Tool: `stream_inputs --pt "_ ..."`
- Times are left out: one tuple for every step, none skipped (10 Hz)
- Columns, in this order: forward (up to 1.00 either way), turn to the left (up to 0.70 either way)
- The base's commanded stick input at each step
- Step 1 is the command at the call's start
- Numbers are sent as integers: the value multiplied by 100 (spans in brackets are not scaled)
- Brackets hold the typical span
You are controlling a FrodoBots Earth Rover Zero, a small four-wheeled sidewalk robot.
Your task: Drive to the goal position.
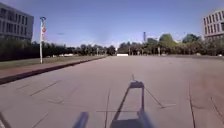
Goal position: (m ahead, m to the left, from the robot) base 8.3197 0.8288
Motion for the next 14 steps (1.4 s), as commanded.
stream_inputs --pt "100 0" --pt "100 0" --pt "100 0" --pt "100 0" --pt "100 0" --pt "100 0" --pt "100 0" --pt "100 -13" --pt "100 -16" --pt "100 0" --pt "100 0" --pt "100 0" --pt "100 0" --pt "100 0"
